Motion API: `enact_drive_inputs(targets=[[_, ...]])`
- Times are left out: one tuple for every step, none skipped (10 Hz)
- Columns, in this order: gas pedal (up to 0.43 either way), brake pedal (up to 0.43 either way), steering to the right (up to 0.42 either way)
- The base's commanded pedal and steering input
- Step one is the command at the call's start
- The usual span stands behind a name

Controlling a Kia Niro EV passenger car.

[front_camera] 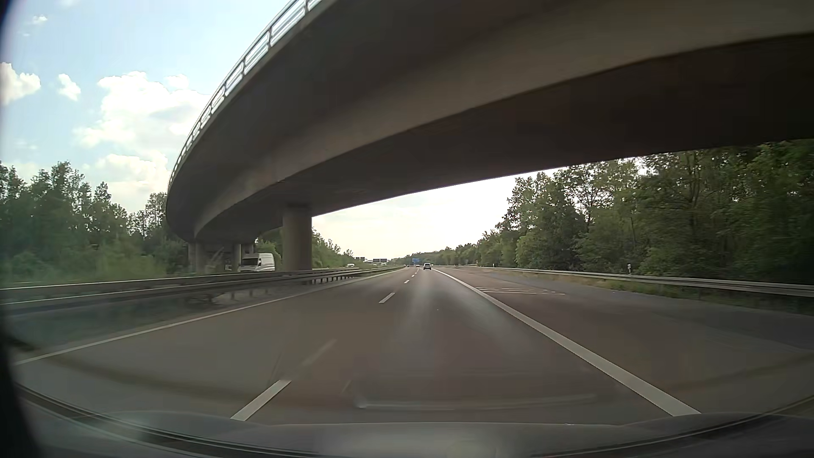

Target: Follow the waypoints while adhering to traffic rules and regulations

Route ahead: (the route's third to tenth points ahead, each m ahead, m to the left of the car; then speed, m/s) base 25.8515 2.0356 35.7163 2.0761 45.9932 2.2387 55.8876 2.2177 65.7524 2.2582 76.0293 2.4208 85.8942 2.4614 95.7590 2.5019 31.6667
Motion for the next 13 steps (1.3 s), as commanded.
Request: enact_drive_inputs(targets=[[0.311,0.030,-0.004],[0.311,0.030,-0.003],[0.311,0.030,-0.003],[0.311,0.030,-0.003],[0.311,0.030,-0.003],[0.311,0.030,-0.004],[0.311,0.030,-0.003],[0.311,0.030,-0.003],[0.311,0.030,-0.003],[0.311,0.030,-0.003],[0.311,0.030,-0.003],[0.311,0.030,-0.003],[0.311,0.030,-0.003]])
